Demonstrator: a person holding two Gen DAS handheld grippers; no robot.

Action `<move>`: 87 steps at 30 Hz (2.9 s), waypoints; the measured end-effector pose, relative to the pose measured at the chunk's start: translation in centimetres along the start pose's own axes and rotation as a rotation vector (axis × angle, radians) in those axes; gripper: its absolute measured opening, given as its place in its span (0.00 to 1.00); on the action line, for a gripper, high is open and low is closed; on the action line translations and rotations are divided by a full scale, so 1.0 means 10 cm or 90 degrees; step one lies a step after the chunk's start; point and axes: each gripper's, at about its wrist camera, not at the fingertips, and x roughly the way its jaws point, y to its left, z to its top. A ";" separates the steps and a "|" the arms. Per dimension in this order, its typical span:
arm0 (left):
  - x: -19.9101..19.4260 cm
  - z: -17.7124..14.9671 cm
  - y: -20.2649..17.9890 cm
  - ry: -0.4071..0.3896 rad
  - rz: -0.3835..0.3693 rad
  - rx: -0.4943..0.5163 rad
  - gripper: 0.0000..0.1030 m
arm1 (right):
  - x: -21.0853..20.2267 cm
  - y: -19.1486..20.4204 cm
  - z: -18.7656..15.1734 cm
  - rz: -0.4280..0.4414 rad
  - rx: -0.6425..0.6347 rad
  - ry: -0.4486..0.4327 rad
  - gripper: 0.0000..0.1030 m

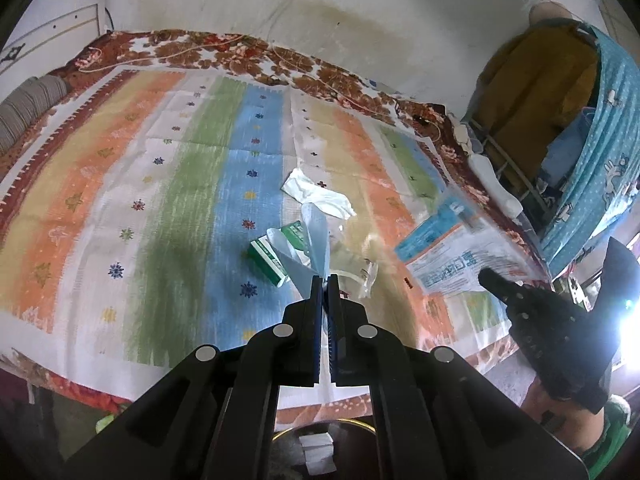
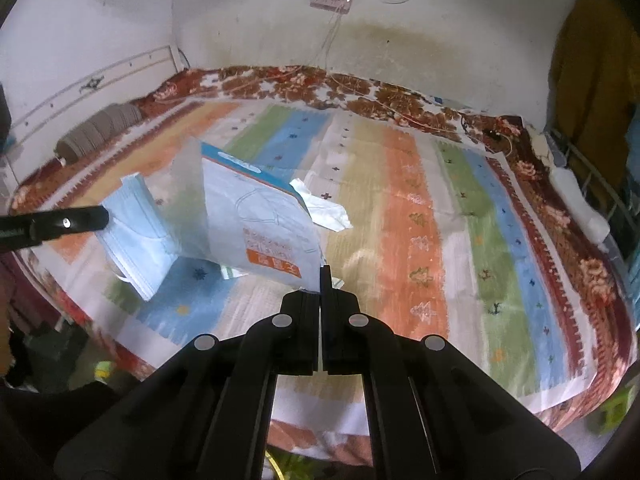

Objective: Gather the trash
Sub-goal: 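Carry the mask and paper box in both tools over the bin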

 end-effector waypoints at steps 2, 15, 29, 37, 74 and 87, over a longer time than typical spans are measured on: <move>-0.06 -0.03 -0.03 -0.003 -0.001 0.003 0.01 | -0.06 -0.01 -0.03 0.010 0.008 0.000 0.00; -0.44 -0.33 -0.30 -0.018 -0.039 0.027 0.02 | -0.68 0.04 -0.35 0.073 0.053 -0.016 0.00; -0.66 -0.73 -0.57 -0.011 -0.049 0.079 0.02 | -1.08 0.06 -0.91 0.104 0.080 -0.017 0.00; -0.78 -0.97 -0.55 0.000 -0.062 0.062 0.02 | -1.12 0.17 -1.16 0.111 0.072 0.007 0.00; 0.00 -1.81 -0.45 0.225 0.036 -0.020 0.02 | -0.24 0.48 -2.00 0.099 0.111 0.283 0.00; 0.25 -1.83 -0.21 0.264 0.063 -0.087 0.02 | 0.11 0.56 -2.17 0.092 0.119 0.357 0.00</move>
